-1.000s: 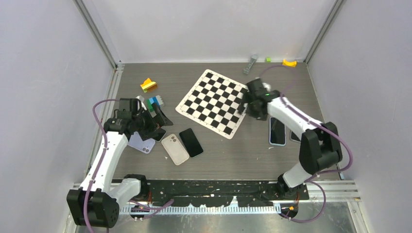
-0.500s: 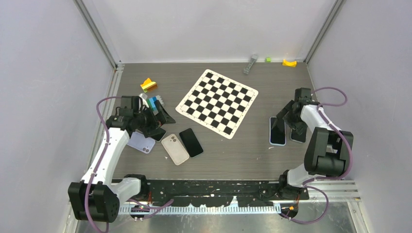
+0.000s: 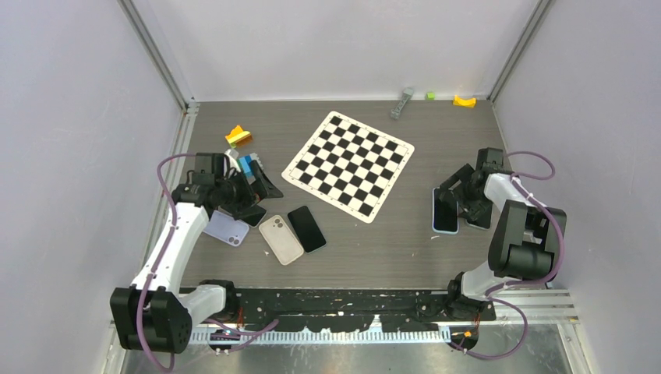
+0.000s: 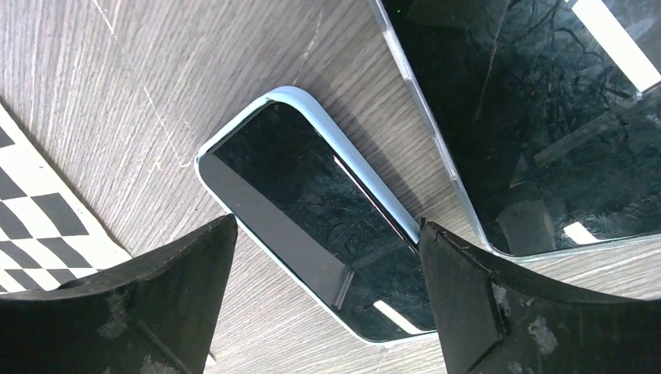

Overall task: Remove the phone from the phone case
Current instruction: Place the phone at the center of the board, then pick up the phone at the center of the board, then remove the phone case from the phone.

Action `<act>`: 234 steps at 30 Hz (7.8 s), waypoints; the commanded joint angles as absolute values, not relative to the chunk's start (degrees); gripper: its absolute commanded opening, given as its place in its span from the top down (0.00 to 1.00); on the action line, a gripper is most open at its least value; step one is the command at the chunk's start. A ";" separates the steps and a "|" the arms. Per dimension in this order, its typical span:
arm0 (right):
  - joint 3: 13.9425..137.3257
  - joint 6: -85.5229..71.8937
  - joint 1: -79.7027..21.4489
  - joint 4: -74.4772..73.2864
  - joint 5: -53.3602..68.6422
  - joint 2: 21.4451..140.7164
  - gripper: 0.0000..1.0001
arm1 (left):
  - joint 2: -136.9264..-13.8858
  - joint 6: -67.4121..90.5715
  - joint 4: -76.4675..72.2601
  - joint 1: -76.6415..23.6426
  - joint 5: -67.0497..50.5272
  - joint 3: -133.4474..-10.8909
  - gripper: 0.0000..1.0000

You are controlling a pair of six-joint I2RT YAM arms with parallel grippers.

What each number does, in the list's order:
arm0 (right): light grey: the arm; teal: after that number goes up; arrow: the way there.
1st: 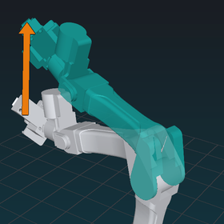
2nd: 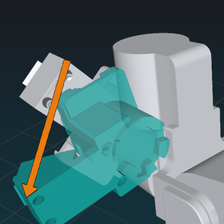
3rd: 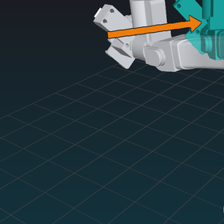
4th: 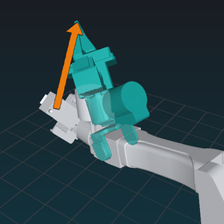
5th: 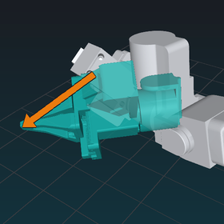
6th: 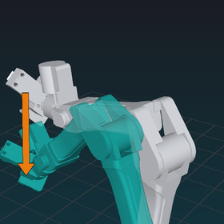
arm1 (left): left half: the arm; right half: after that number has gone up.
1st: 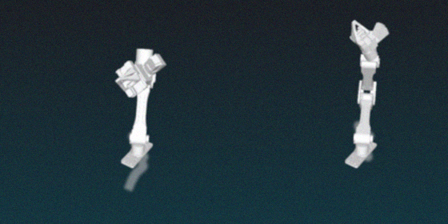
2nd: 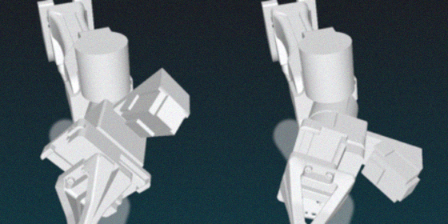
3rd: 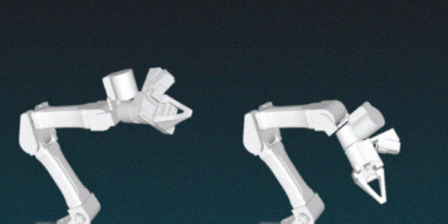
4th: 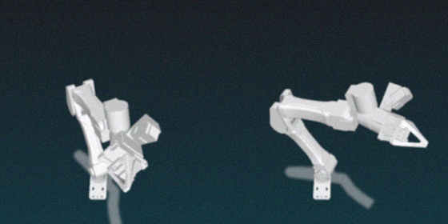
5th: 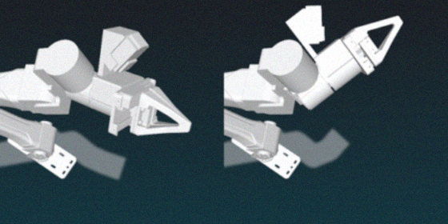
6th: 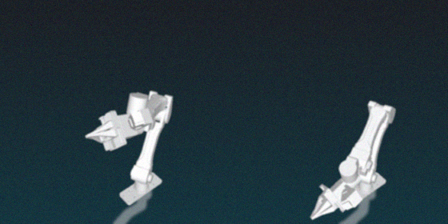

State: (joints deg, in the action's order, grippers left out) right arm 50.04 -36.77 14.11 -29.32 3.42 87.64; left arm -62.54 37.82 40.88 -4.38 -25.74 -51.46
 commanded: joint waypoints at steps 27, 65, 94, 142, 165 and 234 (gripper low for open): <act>45.33 -43.21 -1.96 -28.82 -3.24 87.76 0.04 | -66.05 36.41 37.27 -4.46 -27.76 -53.00 0.00; 43.35 -44.32 -29.70 1.37 7.83 78.08 0.66 | -70.76 47.81 19.58 -4.98 -45.36 -48.68 0.04; 74.15 -27.82 -52.29 -7.95 10.63 94.48 0.63 | -69.59 52.55 13.23 -8.17 -43.60 -47.75 0.91; 69.53 -50.05 -47.37 21.13 13.89 74.32 0.36 | -65.19 112.41 -38.94 -0.97 -44.11 -54.09 1.00; 82.06 -26.45 -47.29 -4.05 18.87 79.79 0.99 | -65.48 128.57 -38.55 -6.11 -45.28 -47.23 1.00; 91.95 -10.13 -47.12 -21.66 25.74 85.08 0.52 | -66.91 124.45 -33.78 -5.83 -47.90 -46.44 1.00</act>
